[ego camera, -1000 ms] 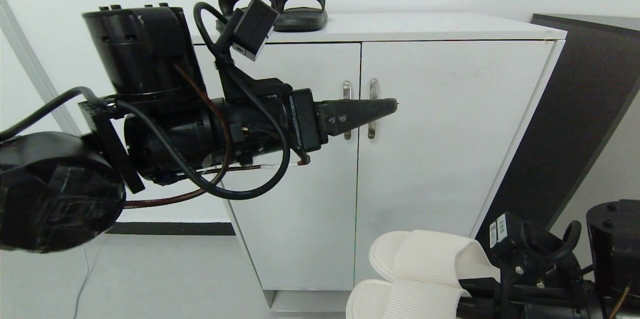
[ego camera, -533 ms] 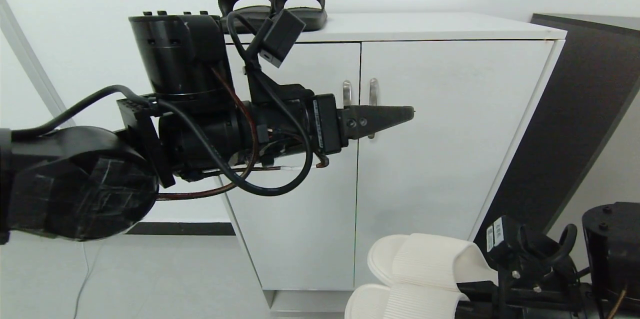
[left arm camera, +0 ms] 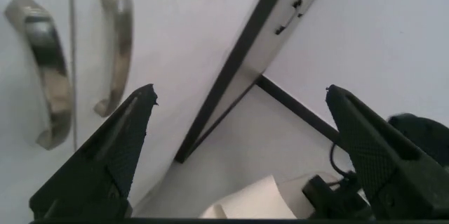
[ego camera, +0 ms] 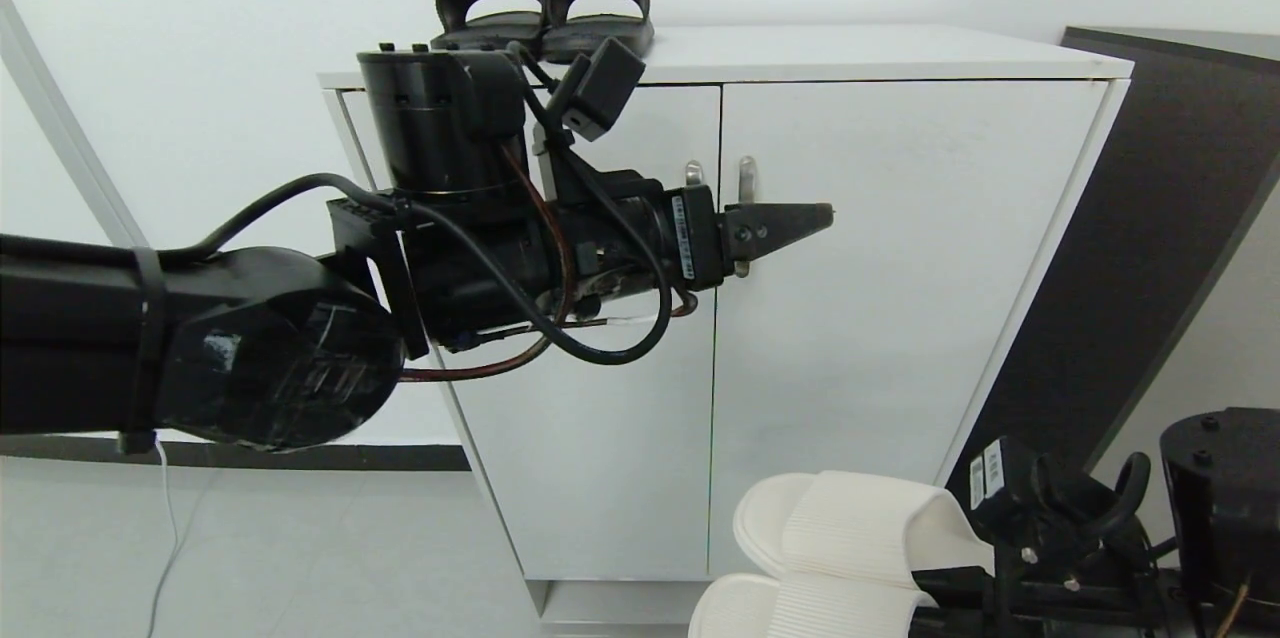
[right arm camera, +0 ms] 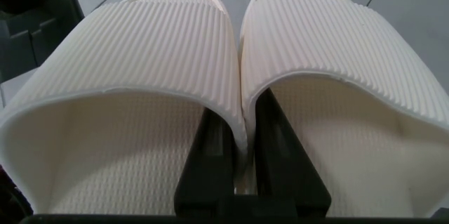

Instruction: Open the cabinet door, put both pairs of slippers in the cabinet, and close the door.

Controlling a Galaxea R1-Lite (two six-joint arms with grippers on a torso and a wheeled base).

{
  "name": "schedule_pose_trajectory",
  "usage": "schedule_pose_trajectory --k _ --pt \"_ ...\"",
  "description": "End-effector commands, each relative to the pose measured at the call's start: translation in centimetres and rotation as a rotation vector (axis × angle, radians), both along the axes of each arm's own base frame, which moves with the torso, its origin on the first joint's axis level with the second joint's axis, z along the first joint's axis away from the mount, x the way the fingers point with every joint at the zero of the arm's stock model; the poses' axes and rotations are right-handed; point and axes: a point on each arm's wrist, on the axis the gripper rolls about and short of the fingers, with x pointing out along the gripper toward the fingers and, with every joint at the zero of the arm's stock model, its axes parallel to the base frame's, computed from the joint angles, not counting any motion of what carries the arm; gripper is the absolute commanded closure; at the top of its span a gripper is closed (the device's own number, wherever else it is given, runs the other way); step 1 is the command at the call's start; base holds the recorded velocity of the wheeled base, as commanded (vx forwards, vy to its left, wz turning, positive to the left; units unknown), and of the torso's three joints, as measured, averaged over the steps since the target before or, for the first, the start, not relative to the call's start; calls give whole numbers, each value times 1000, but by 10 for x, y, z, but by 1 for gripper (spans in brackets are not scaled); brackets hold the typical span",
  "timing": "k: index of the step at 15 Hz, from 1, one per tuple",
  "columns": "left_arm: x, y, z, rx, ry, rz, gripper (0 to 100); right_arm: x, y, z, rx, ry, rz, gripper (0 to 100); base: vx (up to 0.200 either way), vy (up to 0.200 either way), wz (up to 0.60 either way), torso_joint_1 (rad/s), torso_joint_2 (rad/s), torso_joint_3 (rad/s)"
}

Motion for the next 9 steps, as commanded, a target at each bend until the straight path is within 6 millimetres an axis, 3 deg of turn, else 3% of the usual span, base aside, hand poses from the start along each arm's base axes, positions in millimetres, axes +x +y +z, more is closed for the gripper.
schedule_pose_trajectory --k 1,9 --pt "4 -3 -5 8 10 3 0 0 0 -1 -4 4 1 100 0 0 0 0 0 0" --pt "23 -15 -16 20 21 130 0 2 2 -6 -20 19 2 100 0 0 0 0 0 0"
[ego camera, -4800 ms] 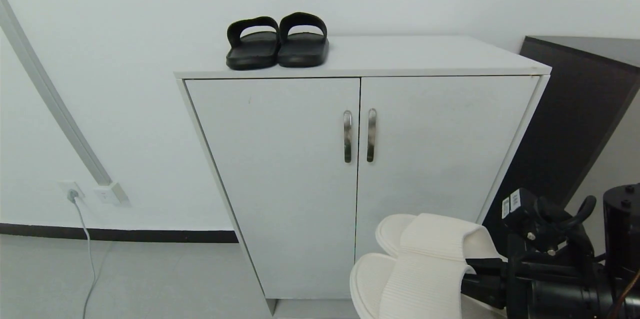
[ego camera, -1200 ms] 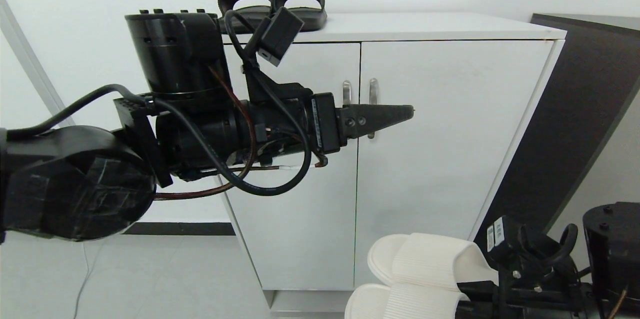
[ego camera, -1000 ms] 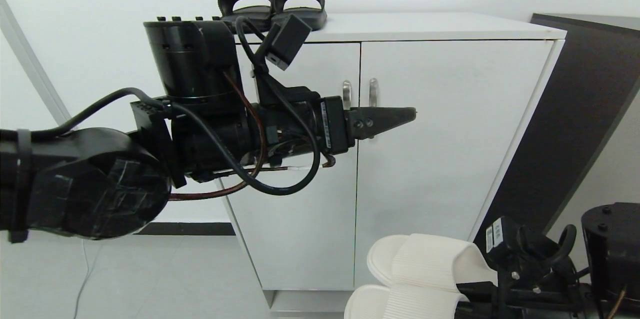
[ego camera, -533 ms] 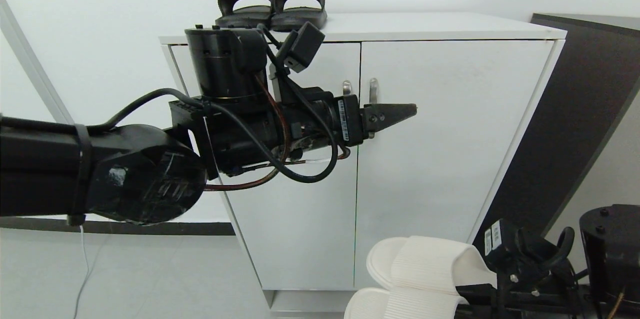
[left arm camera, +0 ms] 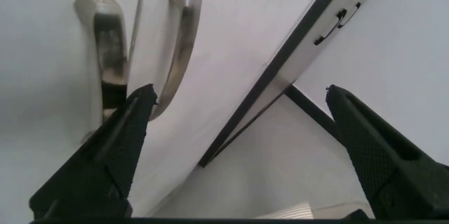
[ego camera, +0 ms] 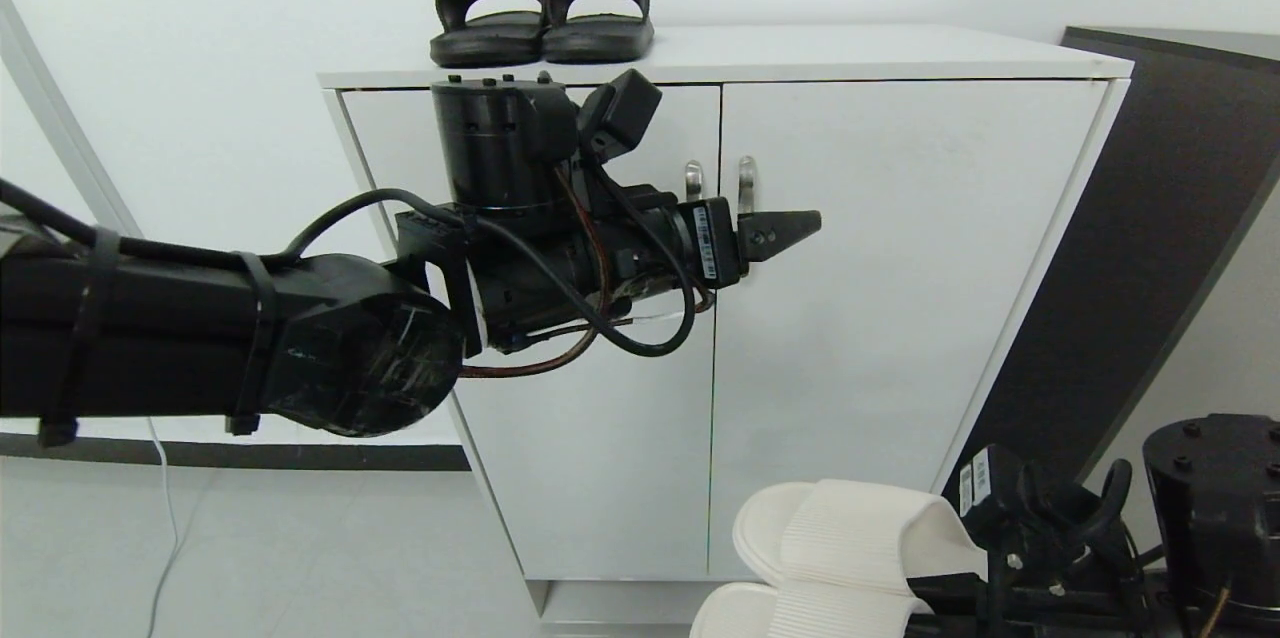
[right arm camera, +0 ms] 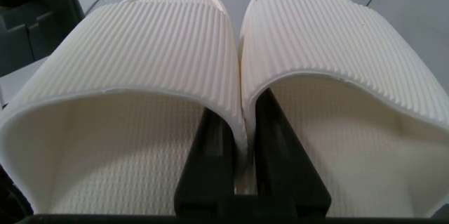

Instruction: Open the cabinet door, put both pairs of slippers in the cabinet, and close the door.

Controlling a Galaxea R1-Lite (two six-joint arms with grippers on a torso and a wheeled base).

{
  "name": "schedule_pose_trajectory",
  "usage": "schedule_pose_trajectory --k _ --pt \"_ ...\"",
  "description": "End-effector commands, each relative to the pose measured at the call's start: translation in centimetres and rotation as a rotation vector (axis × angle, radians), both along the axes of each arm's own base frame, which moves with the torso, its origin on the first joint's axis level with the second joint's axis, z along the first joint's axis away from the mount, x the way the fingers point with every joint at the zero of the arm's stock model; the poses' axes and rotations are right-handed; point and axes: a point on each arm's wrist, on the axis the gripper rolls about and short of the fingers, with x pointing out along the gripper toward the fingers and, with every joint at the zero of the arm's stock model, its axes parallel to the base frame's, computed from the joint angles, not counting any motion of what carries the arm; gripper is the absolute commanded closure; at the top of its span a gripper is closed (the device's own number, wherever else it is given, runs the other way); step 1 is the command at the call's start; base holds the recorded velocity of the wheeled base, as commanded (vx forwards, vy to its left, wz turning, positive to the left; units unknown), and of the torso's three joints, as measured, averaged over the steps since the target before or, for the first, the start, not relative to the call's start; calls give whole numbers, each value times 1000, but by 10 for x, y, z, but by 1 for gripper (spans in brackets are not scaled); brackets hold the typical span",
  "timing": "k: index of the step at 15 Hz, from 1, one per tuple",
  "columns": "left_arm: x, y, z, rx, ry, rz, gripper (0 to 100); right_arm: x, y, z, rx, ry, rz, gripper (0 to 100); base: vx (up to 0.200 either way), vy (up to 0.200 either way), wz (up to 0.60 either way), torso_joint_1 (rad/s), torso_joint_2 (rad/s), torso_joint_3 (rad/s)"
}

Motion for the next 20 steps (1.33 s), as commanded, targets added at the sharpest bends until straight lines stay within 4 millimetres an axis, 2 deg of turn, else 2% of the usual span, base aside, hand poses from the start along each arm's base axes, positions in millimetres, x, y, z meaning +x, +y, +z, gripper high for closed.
schedule_pose_trajectory --k 1,6,12,13,18,20 --pt "5 -4 -2 0 1 0 0 0 1 -1 -4 4 4 100 0 0 0 0 0 0" --pt "14 -10 1 -12 -9 4 0 0 0 -3 -10 11 1 100 0 0 0 0 0 0" --pt "15 -11 0 -11 -5 -3 0 0 1 -4 -16 2 10 100 0 0 0 0 0 0" --pt "15 -11 -1 -11 -5 -3 100 0 1 -4 -16 2 10 100 0 0 0 0 0 0" --pt "12 -9 -1 -8 1 -2 100 -3 1 -6 -23 10 19 100 0 0 0 0 0 0" --pt "1 -5 -1 -3 5 -13 100 -5 1 -7 -23 14 32 100 0 0 0 0 0 0"
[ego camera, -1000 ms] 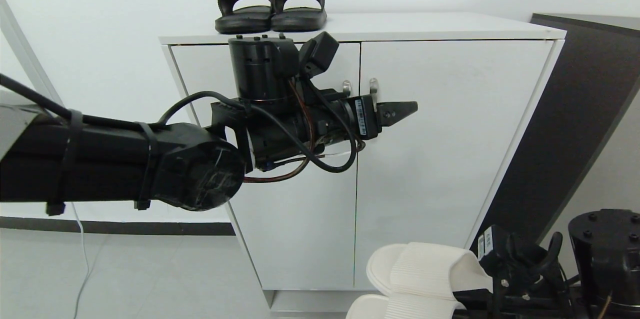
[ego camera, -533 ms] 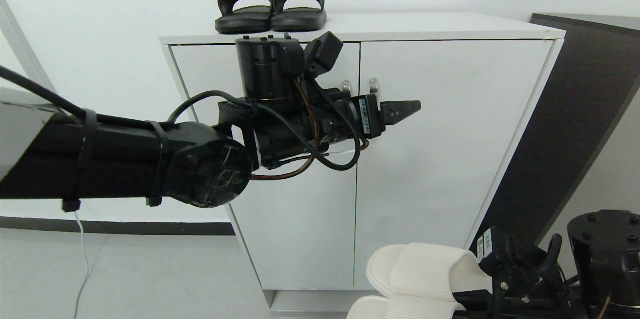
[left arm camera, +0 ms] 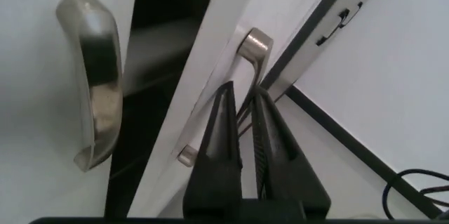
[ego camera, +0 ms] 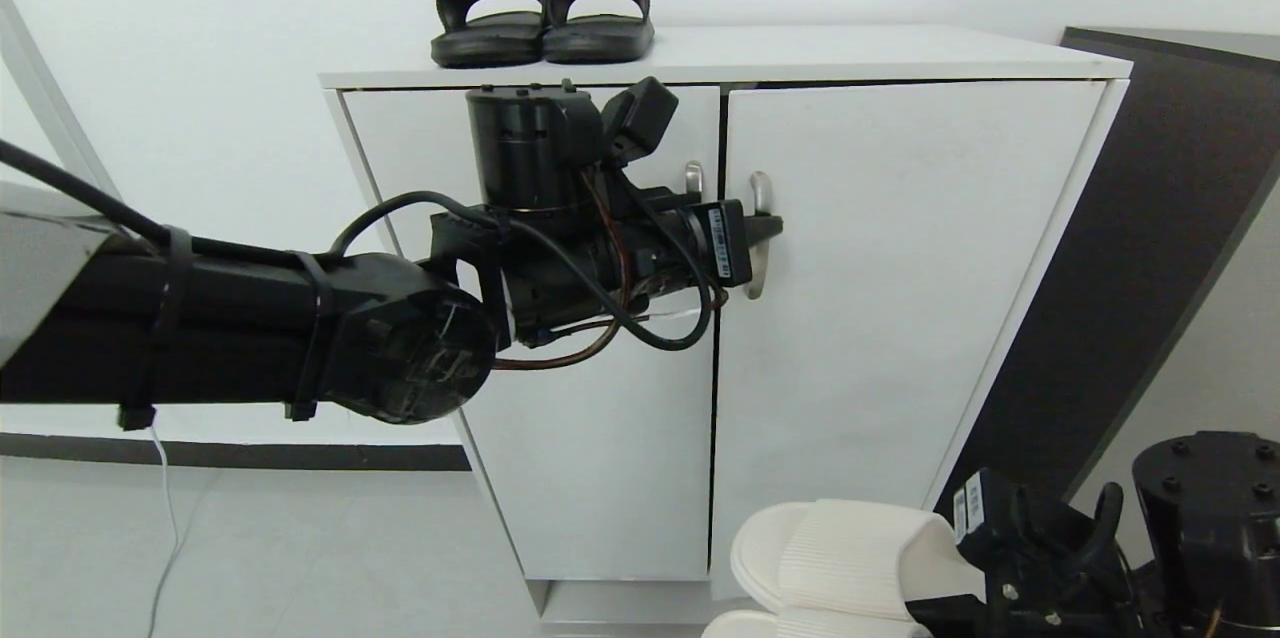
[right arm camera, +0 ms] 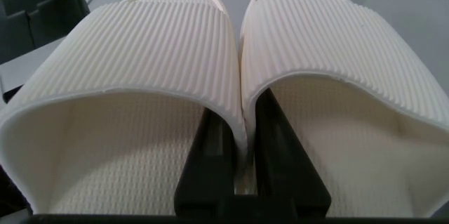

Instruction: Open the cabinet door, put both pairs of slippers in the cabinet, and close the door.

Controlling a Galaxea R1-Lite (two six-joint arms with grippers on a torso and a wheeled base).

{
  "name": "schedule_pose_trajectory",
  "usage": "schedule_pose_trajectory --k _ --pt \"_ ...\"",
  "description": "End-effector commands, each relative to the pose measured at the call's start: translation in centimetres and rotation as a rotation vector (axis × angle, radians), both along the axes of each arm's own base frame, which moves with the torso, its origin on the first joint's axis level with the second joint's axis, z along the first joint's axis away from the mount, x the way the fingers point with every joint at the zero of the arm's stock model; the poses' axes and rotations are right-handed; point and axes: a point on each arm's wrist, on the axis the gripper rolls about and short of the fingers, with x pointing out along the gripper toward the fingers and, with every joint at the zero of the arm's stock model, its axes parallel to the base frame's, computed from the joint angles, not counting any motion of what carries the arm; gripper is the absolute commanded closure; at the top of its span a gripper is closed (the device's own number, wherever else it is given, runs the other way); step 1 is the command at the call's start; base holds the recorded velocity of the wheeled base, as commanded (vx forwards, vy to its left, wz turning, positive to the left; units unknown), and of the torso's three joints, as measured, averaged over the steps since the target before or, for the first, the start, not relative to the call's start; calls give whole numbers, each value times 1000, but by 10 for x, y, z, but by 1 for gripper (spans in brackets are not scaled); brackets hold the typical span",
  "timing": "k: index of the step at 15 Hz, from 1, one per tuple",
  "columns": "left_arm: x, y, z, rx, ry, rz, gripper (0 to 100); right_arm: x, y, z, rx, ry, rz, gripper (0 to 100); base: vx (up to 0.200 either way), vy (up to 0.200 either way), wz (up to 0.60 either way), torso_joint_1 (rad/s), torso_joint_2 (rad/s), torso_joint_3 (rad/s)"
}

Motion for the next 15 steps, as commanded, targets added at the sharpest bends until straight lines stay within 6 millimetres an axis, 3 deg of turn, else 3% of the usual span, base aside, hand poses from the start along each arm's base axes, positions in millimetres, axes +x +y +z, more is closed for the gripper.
schedule_pose_trajectory --k 1,6,10,13,15 --pt "-11 3 4 -1 -1 -11 100 -1 0 0 1 3 8 100 0 0 0 0 0 0" --pt "-49 9 -2 32 22 -62 100 -11 -6 -11 31 28 151 100 0 0 0 0 0 0" --pt "-75 31 -7 52 41 -29 100 -16 -10 -19 12 8 186 100 0 0 0 0 0 0" --pt "-70 49 -18 73 71 33 100 -15 -9 -19 9 9 185 100 0 0 0 0 0 0" --pt "-59 50 -22 44 67 49 100 -15 -9 -21 2 11 189 100 0 0 0 0 0 0"
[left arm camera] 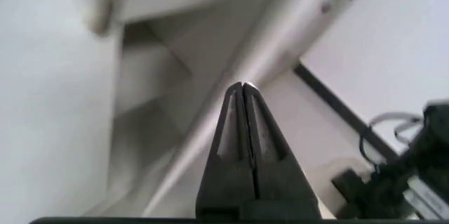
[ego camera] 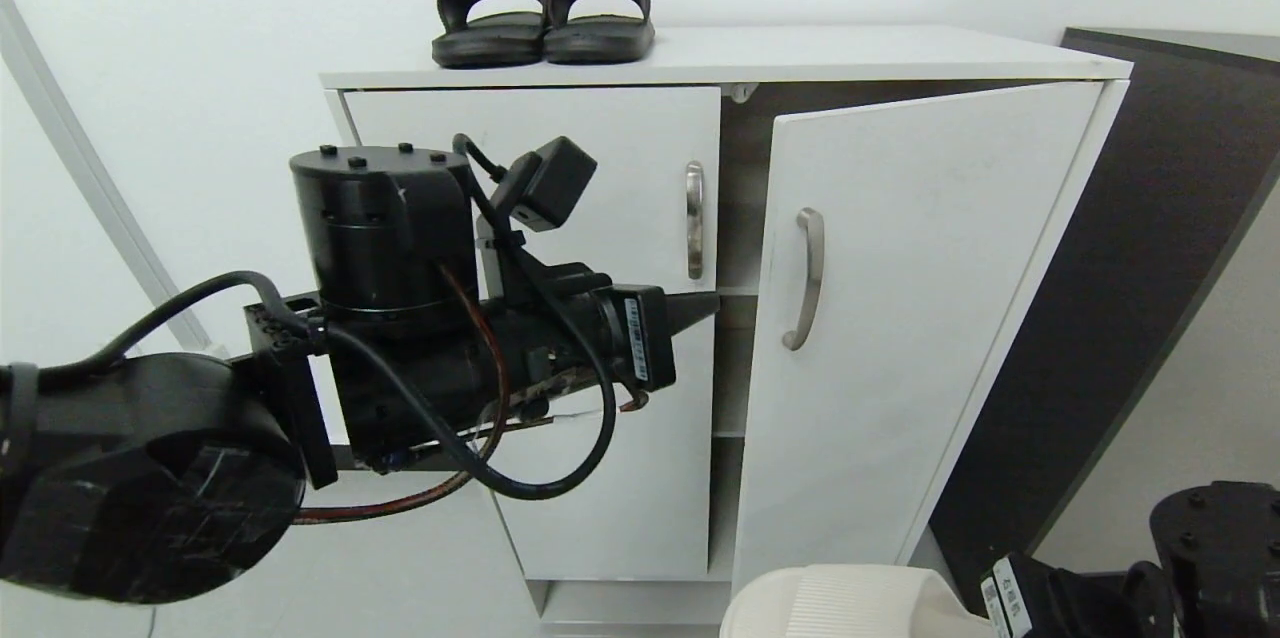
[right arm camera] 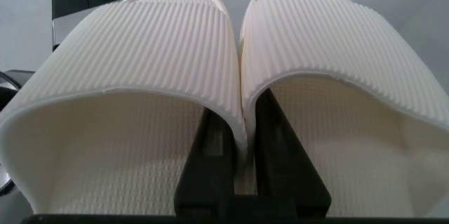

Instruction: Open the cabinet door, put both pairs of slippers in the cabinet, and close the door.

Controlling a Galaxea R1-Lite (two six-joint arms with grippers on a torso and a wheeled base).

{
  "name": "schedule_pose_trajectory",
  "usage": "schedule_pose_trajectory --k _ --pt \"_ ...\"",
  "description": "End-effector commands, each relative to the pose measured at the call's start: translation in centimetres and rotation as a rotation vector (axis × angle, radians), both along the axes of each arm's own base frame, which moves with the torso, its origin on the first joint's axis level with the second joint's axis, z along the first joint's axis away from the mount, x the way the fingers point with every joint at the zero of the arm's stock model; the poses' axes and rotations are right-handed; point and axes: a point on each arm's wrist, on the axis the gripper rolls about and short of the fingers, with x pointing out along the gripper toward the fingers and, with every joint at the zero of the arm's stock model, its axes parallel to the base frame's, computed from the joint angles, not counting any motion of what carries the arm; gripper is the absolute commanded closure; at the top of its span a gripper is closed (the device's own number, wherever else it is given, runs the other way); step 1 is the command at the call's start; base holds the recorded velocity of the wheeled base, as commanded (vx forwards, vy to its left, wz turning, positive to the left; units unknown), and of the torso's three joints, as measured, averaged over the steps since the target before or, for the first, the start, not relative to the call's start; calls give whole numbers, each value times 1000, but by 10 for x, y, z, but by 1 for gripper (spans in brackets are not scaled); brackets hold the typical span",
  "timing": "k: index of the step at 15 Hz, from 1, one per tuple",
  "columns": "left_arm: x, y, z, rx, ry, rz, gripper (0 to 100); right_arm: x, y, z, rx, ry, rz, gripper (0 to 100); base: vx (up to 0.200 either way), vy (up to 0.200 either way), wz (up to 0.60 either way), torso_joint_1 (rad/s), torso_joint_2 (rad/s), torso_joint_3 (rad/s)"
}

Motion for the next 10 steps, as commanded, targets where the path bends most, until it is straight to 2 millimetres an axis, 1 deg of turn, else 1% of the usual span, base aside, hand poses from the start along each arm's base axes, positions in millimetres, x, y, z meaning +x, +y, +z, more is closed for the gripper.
schedule_pose_trajectory --k 1,3,4,6,8,10 --pt "11 -2 -5 -39 -4 15 100 1 0 -2 -10 0 2 100 0 0 0 0 0 0" --pt "26 -16 -13 -102 -44 -32 100 1 0 -2 -13 -2 1 100 0 0 0 0 0 0" --pt "32 -21 -19 -118 -28 -49 100 1 0 -3 -15 -2 0 100 0 0 0 0 0 0" --pt "43 -31 -19 -160 12 -76 100 1 0 -3 -16 -4 -1 100 0 0 0 0 0 0" --pt "57 -38 -15 -189 8 -74 100 1 0 -3 -16 -2 0 100 0 0 0 0 0 0" --pt "62 -43 -20 -182 8 -75 100 -3 -1 -6 -27 12 10 100 0 0 0 0 0 0"
